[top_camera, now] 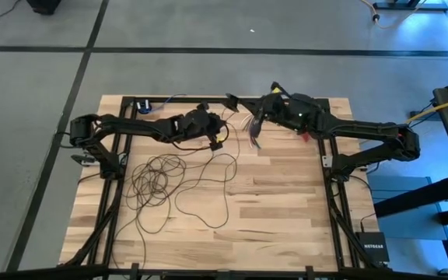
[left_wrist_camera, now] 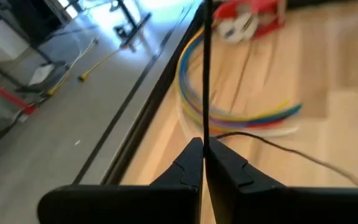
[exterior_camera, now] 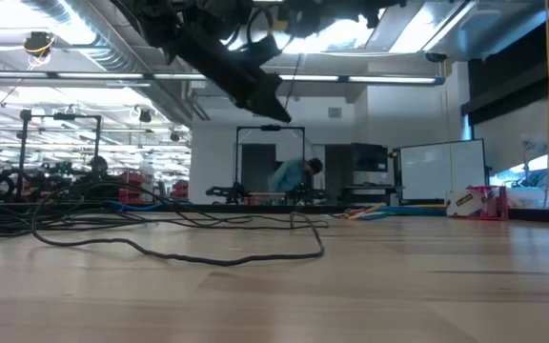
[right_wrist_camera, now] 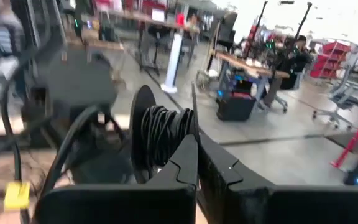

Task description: Coiling cords

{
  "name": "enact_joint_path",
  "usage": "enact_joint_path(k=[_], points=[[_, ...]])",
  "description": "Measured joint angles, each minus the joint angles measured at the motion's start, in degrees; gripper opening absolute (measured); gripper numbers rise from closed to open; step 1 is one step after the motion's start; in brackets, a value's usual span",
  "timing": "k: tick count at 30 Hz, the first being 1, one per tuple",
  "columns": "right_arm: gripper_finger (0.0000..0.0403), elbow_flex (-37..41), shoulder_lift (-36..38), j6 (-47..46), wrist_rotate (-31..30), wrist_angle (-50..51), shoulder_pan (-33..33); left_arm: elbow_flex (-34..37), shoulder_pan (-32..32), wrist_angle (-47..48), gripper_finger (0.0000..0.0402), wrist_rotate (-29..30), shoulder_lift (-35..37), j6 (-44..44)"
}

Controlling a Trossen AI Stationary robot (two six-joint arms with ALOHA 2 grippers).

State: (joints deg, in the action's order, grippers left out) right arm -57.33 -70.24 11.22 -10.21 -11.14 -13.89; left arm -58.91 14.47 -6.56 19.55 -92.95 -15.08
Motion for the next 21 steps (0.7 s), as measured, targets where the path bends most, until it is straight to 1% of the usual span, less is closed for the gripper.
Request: enact_joint_path(k=[3, 6, 15, 21], points=[[0.0006, -0.08, 0.02, 1.12, -1.65, 4.16, 0.0, 0.1, 0.25, 2.14, 0.0005, 2.91, 0.62, -1.0], [0.0006, -0.12, 0.17, 2.14, -2.26, 7.6, 0.0, 0.11, 0.62, 2.71, 0.0005, 4.28, 1.43, -2.72], [0.0006, -0.12, 0.07, 4.25, -2.28, 16.4, 0.0, 0.1, 1.41, 3.17, 0.0005, 4.36, 7.06, -4.07], [0.0006, -0.12, 0.02, 4.21, -2.26, 18.36, 0.0, 0.1, 2.53, 4.45, 0.0005, 4.22, 9.77, -3.79]])
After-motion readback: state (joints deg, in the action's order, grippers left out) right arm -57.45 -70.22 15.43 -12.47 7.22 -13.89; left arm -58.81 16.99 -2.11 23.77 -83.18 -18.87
